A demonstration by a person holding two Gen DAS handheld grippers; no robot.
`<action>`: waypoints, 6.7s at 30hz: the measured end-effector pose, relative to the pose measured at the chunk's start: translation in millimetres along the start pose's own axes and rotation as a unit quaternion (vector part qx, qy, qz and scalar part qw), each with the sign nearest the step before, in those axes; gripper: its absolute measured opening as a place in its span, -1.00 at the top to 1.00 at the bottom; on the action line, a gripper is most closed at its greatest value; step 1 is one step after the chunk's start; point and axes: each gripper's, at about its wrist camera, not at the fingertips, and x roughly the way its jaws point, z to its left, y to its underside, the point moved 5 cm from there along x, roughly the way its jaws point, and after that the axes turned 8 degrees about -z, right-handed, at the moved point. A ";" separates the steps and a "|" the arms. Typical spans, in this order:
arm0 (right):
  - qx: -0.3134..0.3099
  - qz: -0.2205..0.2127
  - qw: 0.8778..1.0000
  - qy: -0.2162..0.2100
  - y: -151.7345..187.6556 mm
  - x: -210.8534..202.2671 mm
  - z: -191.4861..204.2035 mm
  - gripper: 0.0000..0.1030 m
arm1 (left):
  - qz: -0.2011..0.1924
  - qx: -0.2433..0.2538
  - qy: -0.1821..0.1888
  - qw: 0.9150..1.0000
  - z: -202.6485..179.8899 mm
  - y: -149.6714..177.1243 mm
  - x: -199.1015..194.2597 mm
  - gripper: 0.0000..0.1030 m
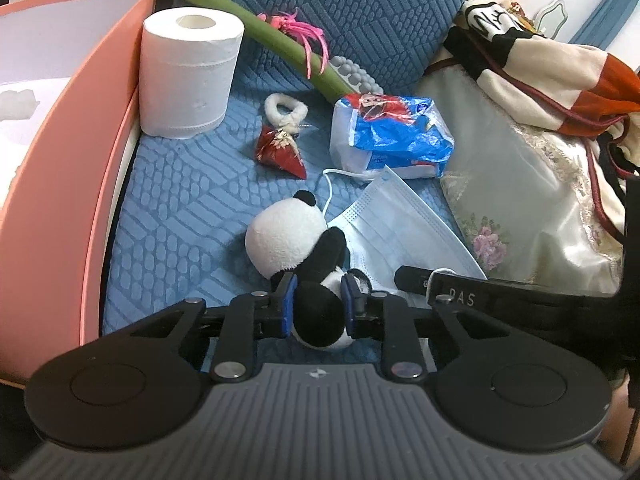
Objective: Organize soft objects
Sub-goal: 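Lift the panda with the left tool while the right tool carries the mask toward the box, then open both tools over the pink box releasing the panda and the mask, then withdraw both open tools from the box back over the chair seat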
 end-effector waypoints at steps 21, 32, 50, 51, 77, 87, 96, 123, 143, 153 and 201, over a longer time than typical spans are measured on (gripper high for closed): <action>-0.005 -0.040 0.999 -0.014 -18.2 -59.1 35.2 0.87 | -0.018 0.032 0.015 0.999 -3.2 -30.6 -48.6 0.64; -0.025 -0.082 0.995 -0.041 -66.2 -105.7 80.6 0.87 | -0.064 0.030 0.011 0.997 5.2 -95.5 -107.3 0.64; -0.077 -0.126 0.981 -0.130 -112.5 -133.7 210.3 0.87 | -0.131 0.017 -0.050 0.990 97.6 -183.7 -208.7 0.64; -0.077 -0.124 0.979 -0.139 -111.7 -132.6 217.3 0.87 | -0.132 0.014 -0.054 0.990 105.1 -183.6 -211.6 0.64; -0.148 0.061 0.978 -0.134 -26.3 -8.5 302.4 0.80 | -0.001 -0.064 -0.106 0.992 256.5 -102.5 -182.0 0.28; -0.125 0.076 0.978 -0.150 -29.1 -20.4 300.0 -0.68 | -0.027 -0.058 -0.090 0.994 241.4 -104.8 -204.8 -0.18; -0.111 0.066 0.979 -0.158 -36.4 -40.7 279.3 -0.68 | -0.045 -0.057 -0.097 0.993 221.7 -103.3 -224.1 -0.18; -0.095 -0.115 0.982 -0.116 -56.5 -187.4 150.0 -0.68 | -0.120 0.005 -0.088 0.989 64.6 -90.3 -283.0 -0.31; -0.059 -0.148 0.986 -0.056 -21.5 -200.5 26.2 -0.69 | -0.094 0.028 -0.037 0.994 -39.0 -44.4 -216.5 -0.65; -0.059 -0.136 0.988 -0.040 -21.7 -163.7 -6.4 -0.68 | -0.087 0.042 -0.061 0.993 -55.4 -64.1 -198.0 -1.00; -0.018 -0.072 0.997 0.002 -18.8 -90.1 -45.1 -0.68 | 0.027 0.027 -0.109 0.993 -69.3 -66.8 -122.1 -1.00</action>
